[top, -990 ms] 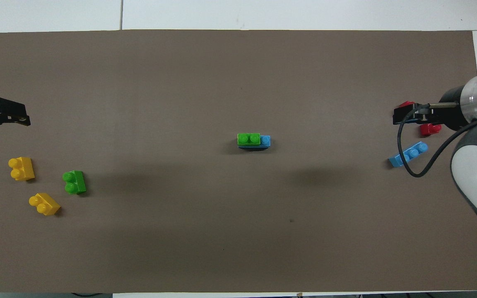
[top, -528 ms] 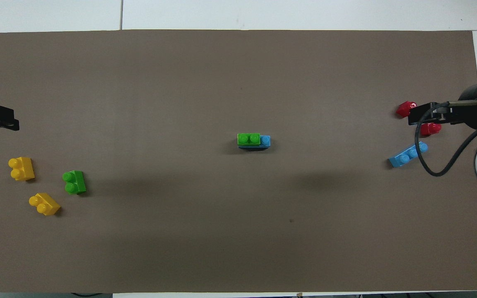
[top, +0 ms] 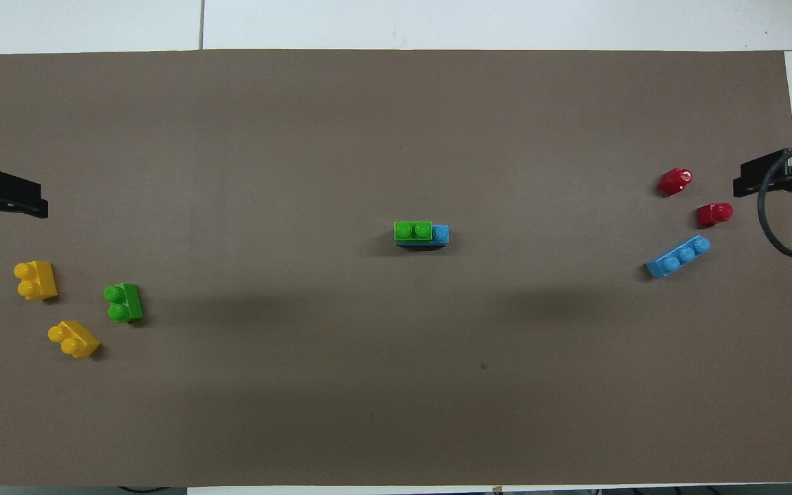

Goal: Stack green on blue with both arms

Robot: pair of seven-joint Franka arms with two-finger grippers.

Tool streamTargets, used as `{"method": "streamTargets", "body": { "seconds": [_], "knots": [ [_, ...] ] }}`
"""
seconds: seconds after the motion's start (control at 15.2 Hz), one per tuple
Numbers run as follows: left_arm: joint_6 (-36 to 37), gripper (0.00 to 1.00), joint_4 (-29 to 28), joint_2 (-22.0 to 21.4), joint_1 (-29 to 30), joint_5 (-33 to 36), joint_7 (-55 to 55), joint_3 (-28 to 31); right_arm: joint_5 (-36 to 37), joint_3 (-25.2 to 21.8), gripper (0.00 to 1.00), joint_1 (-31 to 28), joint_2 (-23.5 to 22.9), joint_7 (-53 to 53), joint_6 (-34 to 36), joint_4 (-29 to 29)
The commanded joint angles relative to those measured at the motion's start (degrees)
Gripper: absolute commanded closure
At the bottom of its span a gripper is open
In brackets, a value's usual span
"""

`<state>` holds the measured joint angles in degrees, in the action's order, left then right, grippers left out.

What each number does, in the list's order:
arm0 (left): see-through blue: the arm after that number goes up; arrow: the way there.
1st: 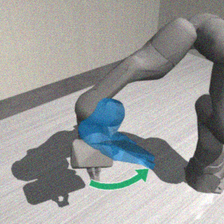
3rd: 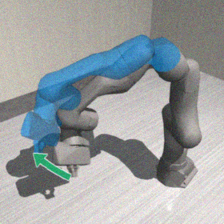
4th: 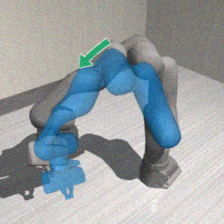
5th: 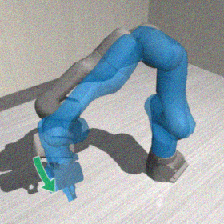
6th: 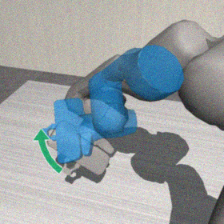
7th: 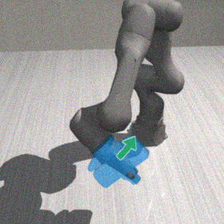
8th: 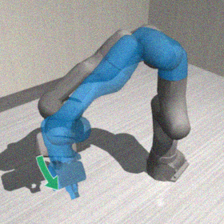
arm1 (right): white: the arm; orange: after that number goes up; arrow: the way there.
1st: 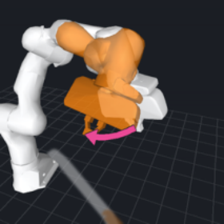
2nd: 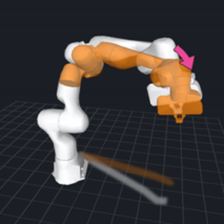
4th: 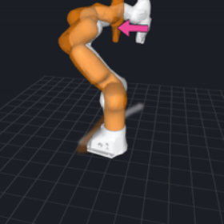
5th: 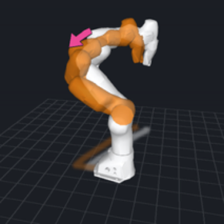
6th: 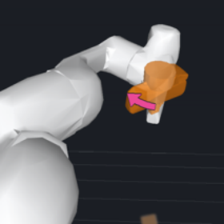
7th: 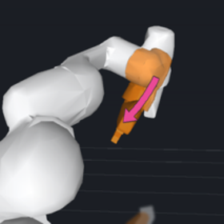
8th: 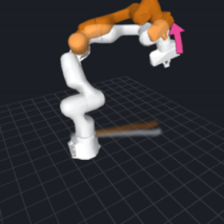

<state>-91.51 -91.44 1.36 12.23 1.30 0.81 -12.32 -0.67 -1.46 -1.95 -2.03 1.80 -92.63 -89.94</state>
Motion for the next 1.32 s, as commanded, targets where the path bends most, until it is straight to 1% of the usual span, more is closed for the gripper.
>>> {"method": "streamTargets", "body": {
  "seconds": [0.0,0.07,0.2,0.4,0.79,0.99,1.25],
  "knots": [
    [0.89,0.0,-1.37,-1.35,-11.83,-1.04,-0.37,11.74,0.93,0.58,0.05,-0.86,-0.69,-0.66,1.13,1.26],
    [0.81,0.0,-1.63,-1.7,-14.49,-1.04,-0.37,14.49,0.93,0.58,0.05,-0.86,-0.52,-0.66,1.13,1.17],
    [0.72,0.0,-1.81,-2.15,-13.38,-1.47,-0.37,14.34,0.93,0.58,0.05,-0.69,-0.17,-0.57,1.22,0.82],
    [1.24,0.0,-1.37,-1.62,-12.5,-4.02,0.16,14.08,0.93,0.58,0.05,-0.6,-0.08,-0.57,1.31,0.47],
    [1.42,0.0,-2.43,-2.15,-12.94,-4.03,0.6,14.25,0.93,0.5,0.04,-0.77,-0.08,-0.84,1.4,0.47],
    [1.16,0.0,-2.34,-2.06,-12.76,-3.94,0.16,14.25,1.02,0.5,0.0,-0.77,-0.08,-0.84,1.31,0.47],
    [1.16,0.0,-2.43,-2.06,-13.11,-3.76,0.42,14.25,1.11,0.5,0.0,-0.86,-0.08,-1.36,1.4,0.47]
  ]
}}
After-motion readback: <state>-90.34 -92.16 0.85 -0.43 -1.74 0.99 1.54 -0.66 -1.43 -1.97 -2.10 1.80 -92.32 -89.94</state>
